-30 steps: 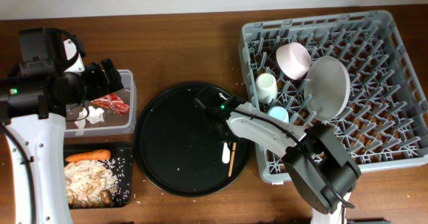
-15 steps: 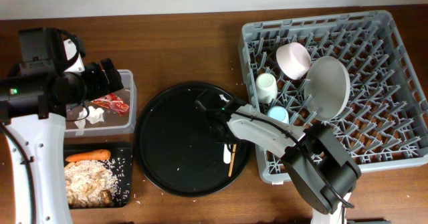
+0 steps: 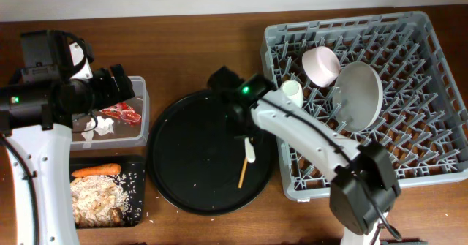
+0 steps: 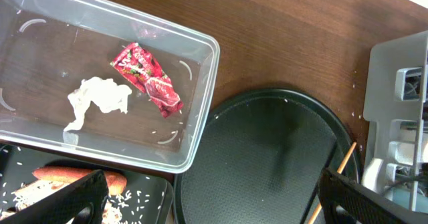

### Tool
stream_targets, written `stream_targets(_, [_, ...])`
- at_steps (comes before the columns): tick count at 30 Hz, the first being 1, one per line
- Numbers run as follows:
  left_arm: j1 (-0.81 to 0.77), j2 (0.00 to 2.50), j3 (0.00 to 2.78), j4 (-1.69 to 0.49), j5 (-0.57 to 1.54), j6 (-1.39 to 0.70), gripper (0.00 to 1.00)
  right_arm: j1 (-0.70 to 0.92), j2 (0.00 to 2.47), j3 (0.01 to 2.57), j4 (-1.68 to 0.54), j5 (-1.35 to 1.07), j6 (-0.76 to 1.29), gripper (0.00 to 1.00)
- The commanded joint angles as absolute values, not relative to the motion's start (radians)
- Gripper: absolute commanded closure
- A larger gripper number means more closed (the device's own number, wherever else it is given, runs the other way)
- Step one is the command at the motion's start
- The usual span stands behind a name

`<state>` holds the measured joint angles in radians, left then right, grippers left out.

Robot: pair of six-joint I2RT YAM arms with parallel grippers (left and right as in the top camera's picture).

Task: Sort waste into correct bins and load items into the dishwasher rack
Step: 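Carry the white fork to the rack's front edge and drop it in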

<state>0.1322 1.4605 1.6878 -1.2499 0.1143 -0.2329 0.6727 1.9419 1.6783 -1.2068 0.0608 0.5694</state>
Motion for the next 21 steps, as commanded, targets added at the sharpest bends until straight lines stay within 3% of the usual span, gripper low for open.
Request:
stream_targets(1, [0.135, 1.447, 1.703, -1.251, 0.104, -0.246, 0.01, 0.601, 1.901, 1.767, -1.288, 0.064, 0.458, 0.96])
stream_targets(5, [0.135, 1.447, 1.702, -1.251, 0.104, -0.246, 0.01, 0.513, 1.877, 1.775, -1.341, -0.02, 0.324, 0.96])
stream_targets(21, [0.135, 1.447, 1.702, -1.251, 0.104, -0.246, 0.01, 0.167, 1.875, 1.775, -1.519, -0.026, 0.134, 0.96])
